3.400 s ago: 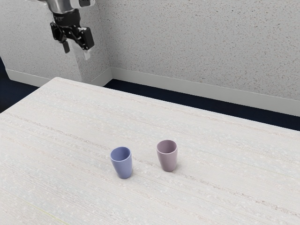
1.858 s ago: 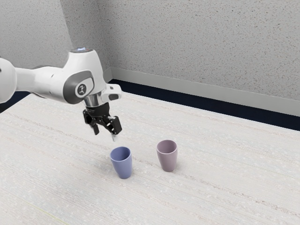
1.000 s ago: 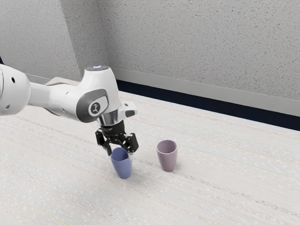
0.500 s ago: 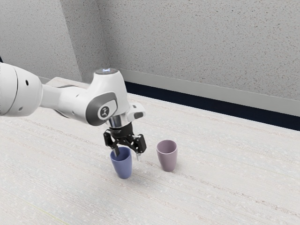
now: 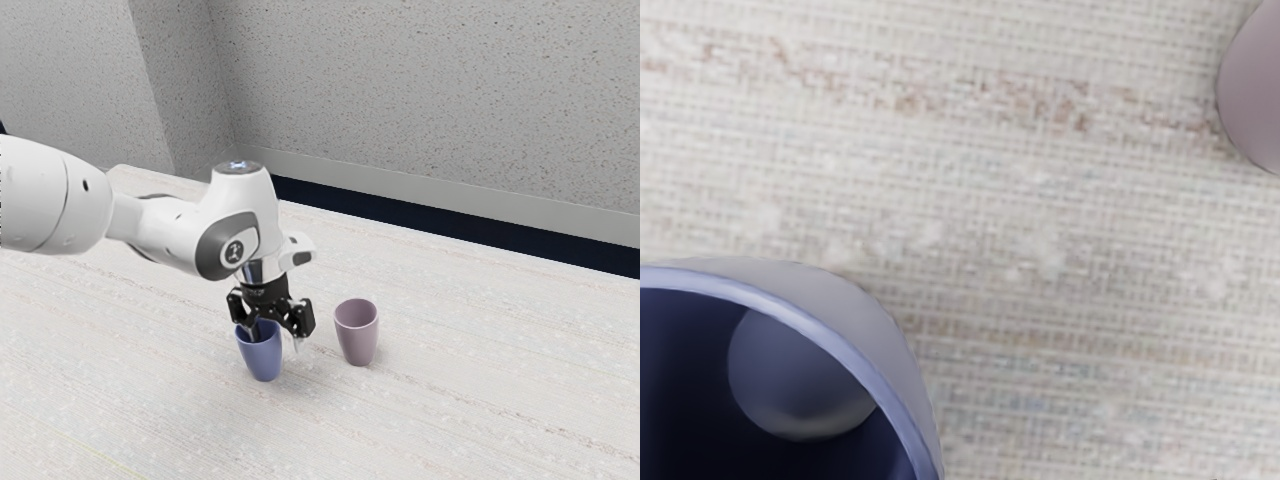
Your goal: Place the left cup onto the right cup
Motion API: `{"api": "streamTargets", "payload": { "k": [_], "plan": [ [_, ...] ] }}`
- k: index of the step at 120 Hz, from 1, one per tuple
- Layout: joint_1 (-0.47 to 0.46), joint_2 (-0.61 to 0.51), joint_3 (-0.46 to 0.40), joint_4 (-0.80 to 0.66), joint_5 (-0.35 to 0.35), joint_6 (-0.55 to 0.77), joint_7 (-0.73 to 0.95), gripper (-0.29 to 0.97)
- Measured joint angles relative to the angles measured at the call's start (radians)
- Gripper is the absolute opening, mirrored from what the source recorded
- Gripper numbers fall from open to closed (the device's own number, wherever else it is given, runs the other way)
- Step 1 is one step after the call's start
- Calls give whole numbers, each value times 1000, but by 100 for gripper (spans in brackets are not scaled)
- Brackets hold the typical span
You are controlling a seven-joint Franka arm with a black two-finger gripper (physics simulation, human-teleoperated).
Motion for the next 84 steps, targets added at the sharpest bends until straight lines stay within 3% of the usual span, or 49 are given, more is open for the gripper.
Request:
{"api": "streamTargets", "payload": {
  "k": [34,84],
  "plan": [
    [-2,15,0,-3,-9,5,-5,26],
    [-1,17,0,-6,-10,4,-24,-5]
  ]
}}
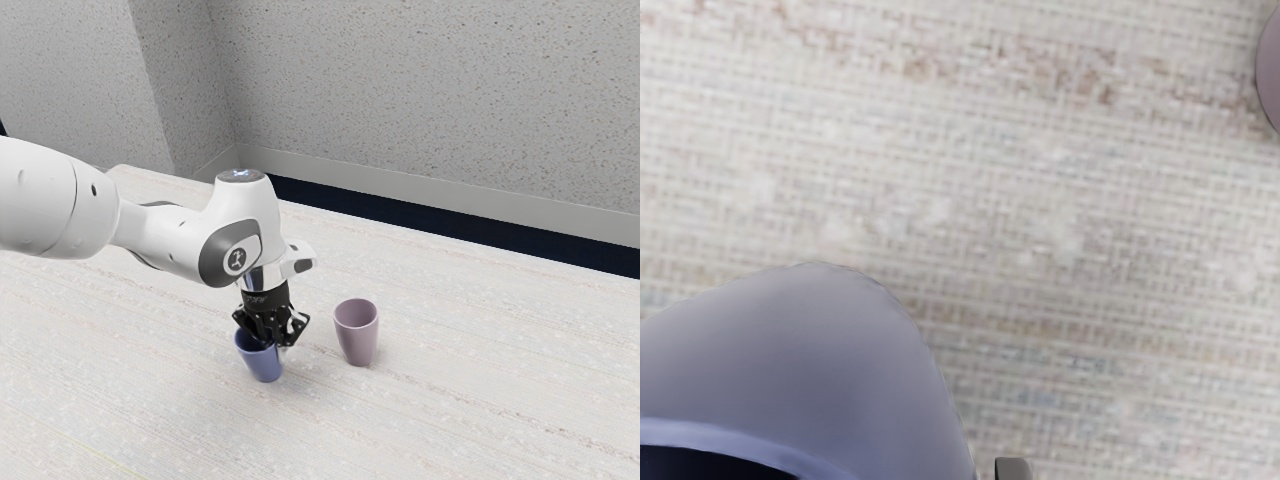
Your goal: Place the left cup onto the right cup
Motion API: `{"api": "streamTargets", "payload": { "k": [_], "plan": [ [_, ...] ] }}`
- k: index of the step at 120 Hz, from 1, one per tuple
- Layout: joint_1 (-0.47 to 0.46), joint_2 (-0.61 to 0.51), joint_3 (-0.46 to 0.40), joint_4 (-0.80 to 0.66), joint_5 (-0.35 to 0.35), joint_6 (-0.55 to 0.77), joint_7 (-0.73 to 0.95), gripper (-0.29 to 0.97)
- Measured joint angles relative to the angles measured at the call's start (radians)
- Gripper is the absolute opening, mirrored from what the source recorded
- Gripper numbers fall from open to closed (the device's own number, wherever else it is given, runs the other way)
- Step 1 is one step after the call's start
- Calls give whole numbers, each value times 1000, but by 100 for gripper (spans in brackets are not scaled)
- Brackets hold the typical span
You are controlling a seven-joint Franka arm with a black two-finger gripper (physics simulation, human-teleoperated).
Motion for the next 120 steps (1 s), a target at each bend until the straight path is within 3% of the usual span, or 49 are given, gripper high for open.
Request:
{"api": "streamTargets", "payload": {
  "k": [73,120],
  "plan": [
    [-19,-17,0,9,17,-21,-71,-10],
    [-35,-20,-64,221,120,-210,-145,-10]
  ]
}}
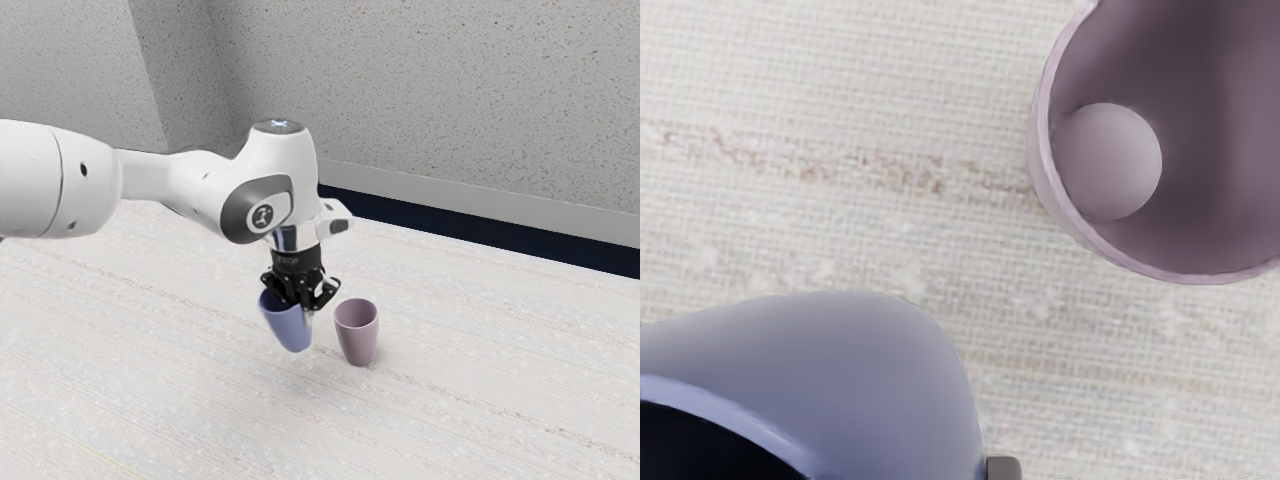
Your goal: Place the left cup onto the right cup
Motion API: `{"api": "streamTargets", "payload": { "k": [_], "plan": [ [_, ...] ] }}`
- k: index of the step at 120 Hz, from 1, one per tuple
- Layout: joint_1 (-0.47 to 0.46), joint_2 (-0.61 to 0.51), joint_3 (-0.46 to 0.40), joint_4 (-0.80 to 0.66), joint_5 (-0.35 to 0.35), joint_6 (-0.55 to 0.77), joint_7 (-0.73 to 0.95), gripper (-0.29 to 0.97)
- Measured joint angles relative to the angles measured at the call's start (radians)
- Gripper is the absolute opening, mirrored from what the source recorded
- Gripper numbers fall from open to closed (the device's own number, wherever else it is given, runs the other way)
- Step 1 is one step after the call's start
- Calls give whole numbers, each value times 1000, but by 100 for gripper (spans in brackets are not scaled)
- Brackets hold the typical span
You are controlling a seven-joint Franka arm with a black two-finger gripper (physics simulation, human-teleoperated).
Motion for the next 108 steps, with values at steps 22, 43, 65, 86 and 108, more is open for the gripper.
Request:
{"api": "streamTargets", "payload": {
  "k": [22,43,65,86,108],
  "plan": [
    [0,18,-24,133,53,-103,-25,-10],
    [3,77,-37,219,81,-156,-40,-10],
    [4,164,-53,342,88,-192,-49,-10],
    [4,211,-61,409,89,-214,-55,-10],
    [5,225,-62,422,81,-222,-59,-10]
  ]
}}
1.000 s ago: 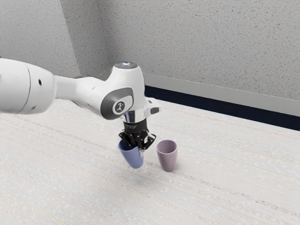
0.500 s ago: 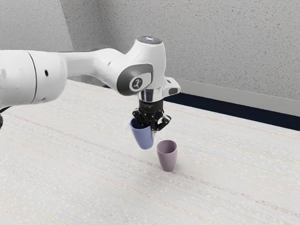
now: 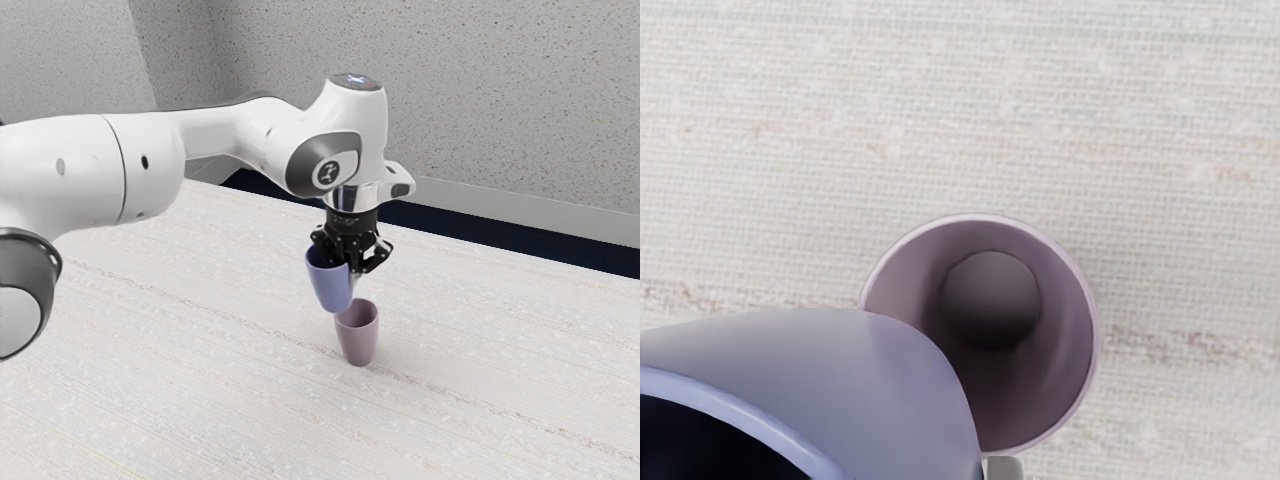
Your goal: Place the left cup onto the right cup
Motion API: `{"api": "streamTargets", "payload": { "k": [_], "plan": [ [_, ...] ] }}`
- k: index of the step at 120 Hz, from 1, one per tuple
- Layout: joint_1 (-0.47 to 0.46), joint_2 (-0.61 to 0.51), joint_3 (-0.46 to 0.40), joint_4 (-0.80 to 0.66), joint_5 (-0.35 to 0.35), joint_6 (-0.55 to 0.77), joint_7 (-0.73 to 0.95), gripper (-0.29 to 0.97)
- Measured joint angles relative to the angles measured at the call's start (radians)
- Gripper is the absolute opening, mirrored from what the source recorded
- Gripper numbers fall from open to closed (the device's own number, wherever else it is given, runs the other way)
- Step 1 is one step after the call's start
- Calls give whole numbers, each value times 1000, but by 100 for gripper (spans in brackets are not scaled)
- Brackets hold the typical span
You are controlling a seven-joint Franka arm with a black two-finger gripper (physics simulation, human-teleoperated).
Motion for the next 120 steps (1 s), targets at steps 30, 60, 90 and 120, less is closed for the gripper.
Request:
{"api": "streamTargets", "payload": {
  "k": [30,60,90,120],
  "plan": [
    [-2,59,-24,82,-4,-6,-4,-10],
    [1,91,-38,108,-6,-9,-6,-10],
    [3,93,-36,108,-6,-9,-8,-10],
    [5,105,-32,105,-8,-9,-9,-10]
  ]
}}
